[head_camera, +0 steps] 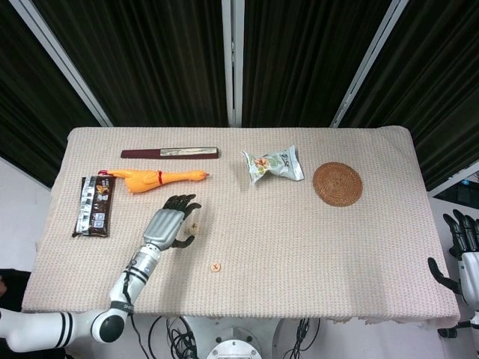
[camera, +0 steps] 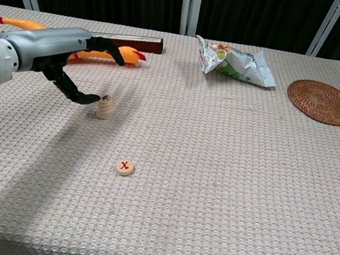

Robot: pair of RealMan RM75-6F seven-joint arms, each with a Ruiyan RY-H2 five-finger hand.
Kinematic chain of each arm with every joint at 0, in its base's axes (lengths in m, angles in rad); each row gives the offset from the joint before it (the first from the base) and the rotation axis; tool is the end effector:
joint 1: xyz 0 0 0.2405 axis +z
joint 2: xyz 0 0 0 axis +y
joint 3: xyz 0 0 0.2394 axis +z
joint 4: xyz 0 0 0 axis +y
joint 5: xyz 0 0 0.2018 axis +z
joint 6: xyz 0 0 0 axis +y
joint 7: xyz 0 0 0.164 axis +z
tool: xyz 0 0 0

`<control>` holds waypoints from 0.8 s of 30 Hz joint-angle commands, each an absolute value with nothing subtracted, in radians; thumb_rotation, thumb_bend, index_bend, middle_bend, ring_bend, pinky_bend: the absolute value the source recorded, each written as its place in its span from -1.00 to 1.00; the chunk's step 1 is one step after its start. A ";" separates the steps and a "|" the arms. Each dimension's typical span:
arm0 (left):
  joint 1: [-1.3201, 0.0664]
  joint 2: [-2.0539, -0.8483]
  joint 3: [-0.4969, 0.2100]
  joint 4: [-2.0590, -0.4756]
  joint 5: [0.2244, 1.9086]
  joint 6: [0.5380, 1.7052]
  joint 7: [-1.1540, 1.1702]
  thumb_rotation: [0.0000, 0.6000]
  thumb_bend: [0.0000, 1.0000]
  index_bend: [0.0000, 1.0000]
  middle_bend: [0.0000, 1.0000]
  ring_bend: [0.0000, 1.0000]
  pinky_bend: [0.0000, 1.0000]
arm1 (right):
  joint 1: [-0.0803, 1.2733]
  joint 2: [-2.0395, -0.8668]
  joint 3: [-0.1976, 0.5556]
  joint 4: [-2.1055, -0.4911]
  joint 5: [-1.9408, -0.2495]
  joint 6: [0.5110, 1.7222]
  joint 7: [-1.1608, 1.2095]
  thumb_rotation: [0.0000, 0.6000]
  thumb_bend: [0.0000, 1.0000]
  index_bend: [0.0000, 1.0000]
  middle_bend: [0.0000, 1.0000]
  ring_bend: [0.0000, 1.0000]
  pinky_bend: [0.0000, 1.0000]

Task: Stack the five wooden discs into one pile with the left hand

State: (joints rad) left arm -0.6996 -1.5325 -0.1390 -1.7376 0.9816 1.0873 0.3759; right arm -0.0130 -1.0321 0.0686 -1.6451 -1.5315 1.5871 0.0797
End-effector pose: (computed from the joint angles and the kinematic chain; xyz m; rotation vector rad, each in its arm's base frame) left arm -0.1138 0.3041 -0.0169 -1.7894 -1.2016 -0.9969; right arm -0.2967 -0.1733 0.1982 1.2862 -0.8728 0.9482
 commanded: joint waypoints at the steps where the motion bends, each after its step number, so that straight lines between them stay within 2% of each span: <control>1: -0.650 -1.502 -0.090 -1.804 1.100 1.149 0.336 1.00 -0.51 -0.57 -0.96 -1.00 -1.00 | -0.014 -1.031 0.068 -1.645 -1.533 1.589 0.082 1.00 -0.44 -1.00 -1.00 -1.00 -1.00; 5: -0.597 -1.507 -0.019 -1.793 1.221 1.187 0.278 1.00 -0.51 -0.35 -0.96 -1.00 -1.00 | -0.016 -1.031 0.069 -1.646 -1.533 1.594 0.085 1.00 -0.44 -1.00 -1.00 -1.00 -1.00; 10: -0.548 -1.553 0.042 -1.741 1.327 1.215 0.218 1.00 -0.51 -0.28 -0.96 -1.00 -1.00 | -0.018 -1.032 0.066 -1.646 -1.542 1.600 0.083 1.00 -0.44 -1.00 -1.00 -1.00 -1.00; 18: -0.517 -1.652 0.077 -1.611 1.394 1.207 0.222 1.00 -0.51 -0.27 -0.97 -1.00 -1.00 | -0.024 -1.032 0.064 -1.645 -1.552 1.615 0.092 1.00 -0.44 -1.00 -1.00 -1.00 -1.00; 24: -0.509 -1.702 0.071 -1.551 1.424 1.194 0.212 1.00 -0.51 -0.26 -0.97 -1.00 -1.00 | -0.028 -1.029 0.065 -1.641 -1.556 1.623 0.107 1.00 -0.44 -1.00 -1.00 -1.00 -1.00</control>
